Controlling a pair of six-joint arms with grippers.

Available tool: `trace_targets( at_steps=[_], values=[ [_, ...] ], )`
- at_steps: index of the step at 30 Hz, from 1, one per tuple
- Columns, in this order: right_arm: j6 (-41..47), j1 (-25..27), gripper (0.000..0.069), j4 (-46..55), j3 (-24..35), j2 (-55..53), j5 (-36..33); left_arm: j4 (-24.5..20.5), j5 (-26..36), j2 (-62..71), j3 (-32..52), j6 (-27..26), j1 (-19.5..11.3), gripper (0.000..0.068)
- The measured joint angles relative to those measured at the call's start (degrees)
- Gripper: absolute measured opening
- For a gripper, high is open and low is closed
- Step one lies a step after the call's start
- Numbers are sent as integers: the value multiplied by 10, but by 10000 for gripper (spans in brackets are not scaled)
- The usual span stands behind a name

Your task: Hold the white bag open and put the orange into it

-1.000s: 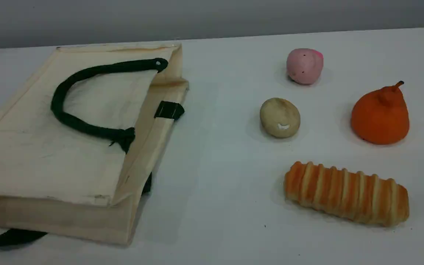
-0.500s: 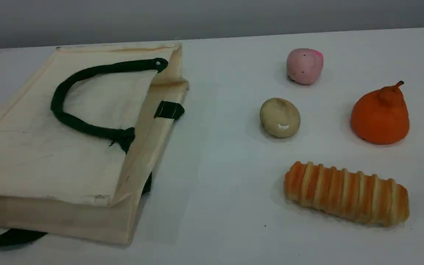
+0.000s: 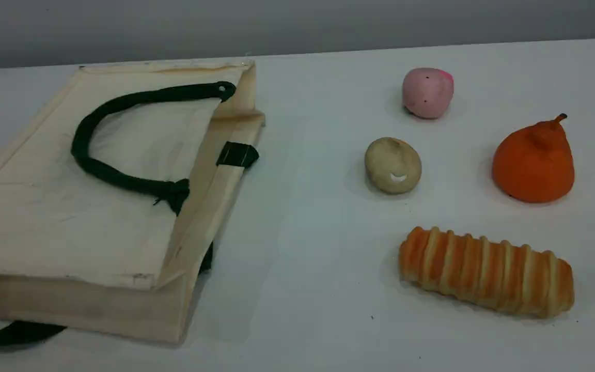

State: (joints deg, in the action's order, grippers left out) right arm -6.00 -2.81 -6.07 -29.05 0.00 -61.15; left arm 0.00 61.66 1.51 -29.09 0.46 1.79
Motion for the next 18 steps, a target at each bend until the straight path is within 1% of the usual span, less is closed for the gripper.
trace_targets(
  at_steps=[4,7,9,11,13,15,18],
  values=[
    [10,0,241,-14,0,-7,0,0,-12,55,-9,-5,0,239],
    [10,0,241,-31,0,-50,2,20,-42,117,-19,-5,0,239],
    [10,0,241,-47,-3,-86,6,23,-65,164,-30,-5,1,239],
    [10,0,241,-67,-9,-120,23,22,-94,218,-45,-5,1,239],
    [8,0,241,-78,-11,-157,42,18,-114,269,-64,-30,1,239],
    [2,0,241,-106,-11,-191,75,16,-135,325,-80,-44,1,239],
    [-29,0,241,-157,-11,-241,134,16,-161,402,-104,-40,1,239]
  ],
)
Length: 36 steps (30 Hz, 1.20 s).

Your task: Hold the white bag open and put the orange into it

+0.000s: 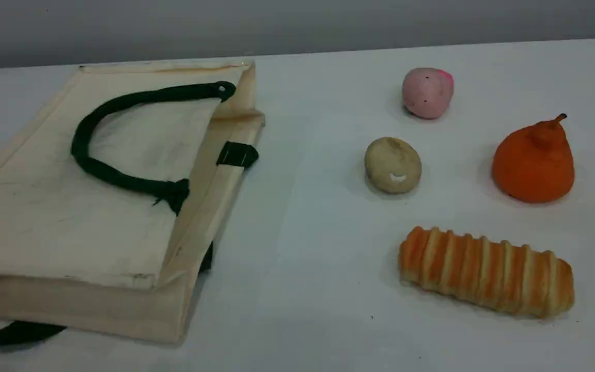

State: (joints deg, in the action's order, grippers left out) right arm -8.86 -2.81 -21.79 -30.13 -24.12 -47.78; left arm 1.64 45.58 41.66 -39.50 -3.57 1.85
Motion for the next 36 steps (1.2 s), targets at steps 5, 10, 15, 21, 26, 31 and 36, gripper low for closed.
trace_targets(
  at_steps=[5,10,15,21,26,31,36],
  values=[
    [-39,0,241,-46,0,-91,56,0,-14,114,-32,30,0,239],
    [-76,0,244,-83,0,-171,111,0,-42,193,-43,29,0,239],
    [-137,0,246,-136,0,-251,144,3,-86,257,-43,29,0,239],
    [-216,0,246,-238,-8,-344,190,3,-126,327,-50,29,0,239],
    [-248,0,246,-262,-42,-416,190,15,-120,380,-70,29,0,239],
    [-248,0,246,-262,-75,-458,189,15,-163,418,-79,30,0,239],
    [-253,0,246,-261,-76,-464,198,15,-161,473,-105,24,0,278]
  ],
)
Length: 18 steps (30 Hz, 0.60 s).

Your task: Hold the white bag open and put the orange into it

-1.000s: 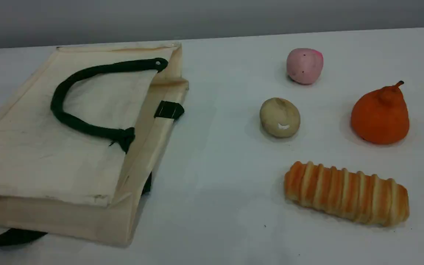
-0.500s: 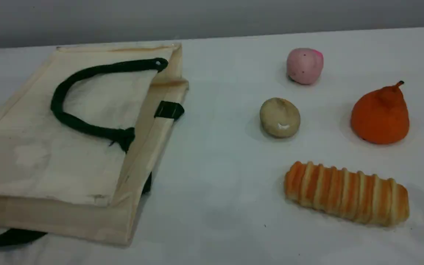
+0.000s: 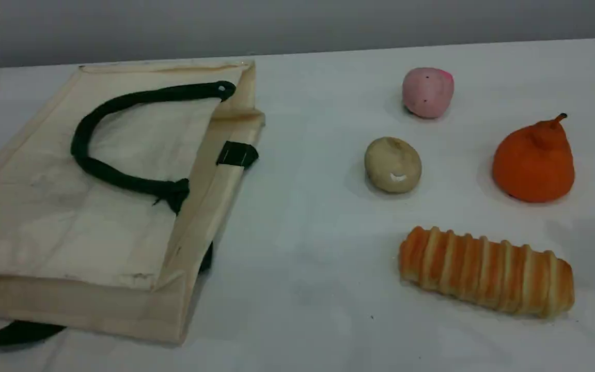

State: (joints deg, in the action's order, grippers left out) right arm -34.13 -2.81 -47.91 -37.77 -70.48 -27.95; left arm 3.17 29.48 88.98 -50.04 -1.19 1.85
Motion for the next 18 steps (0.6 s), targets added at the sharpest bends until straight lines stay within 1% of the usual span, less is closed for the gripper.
trace_targets(
  at_steps=[2,6,8,10,15,18],
  values=[
    [-3,0,246,0,0,0,0,0,9,28,-14,-1,0,328],
    [-5,0,246,0,0,0,0,0,-19,83,-45,0,0,446],
    [-5,0,246,0,0,0,0,0,-16,106,-60,0,0,484],
    [-5,0,246,0,0,0,0,1,-19,124,-74,0,0,499],
    [-6,0,246,0,1,0,4,25,-29,156,-85,-5,0,505],
    [-7,0,246,0,1,0,5,51,-46,168,-85,-27,0,508]
  ],
)
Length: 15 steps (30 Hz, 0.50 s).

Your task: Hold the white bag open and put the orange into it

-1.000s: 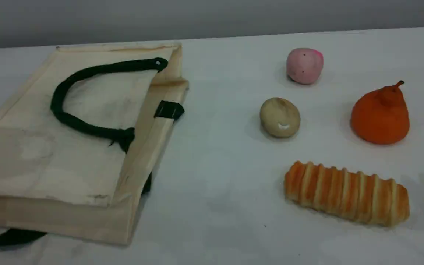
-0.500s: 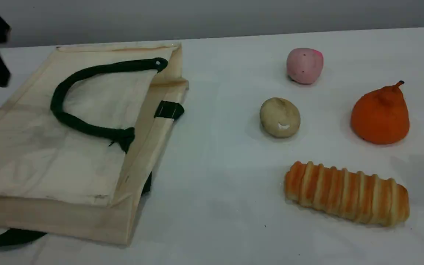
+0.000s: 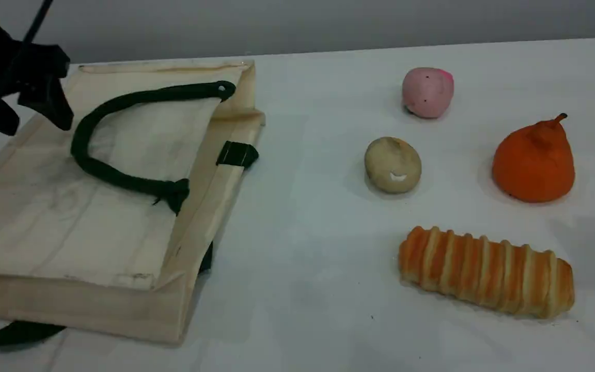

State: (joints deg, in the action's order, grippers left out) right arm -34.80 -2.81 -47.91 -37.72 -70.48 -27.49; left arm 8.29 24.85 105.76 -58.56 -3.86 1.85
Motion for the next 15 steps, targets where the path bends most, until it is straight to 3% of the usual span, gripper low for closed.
trace_targets(
  at_steps=[10,15],
  values=[
    [0,0,246,0,0,0,2,160,-8,42,0,-140,0,501],
    [0,0,246,0,0,0,2,178,-25,50,0,-151,0,475]
  ],
)
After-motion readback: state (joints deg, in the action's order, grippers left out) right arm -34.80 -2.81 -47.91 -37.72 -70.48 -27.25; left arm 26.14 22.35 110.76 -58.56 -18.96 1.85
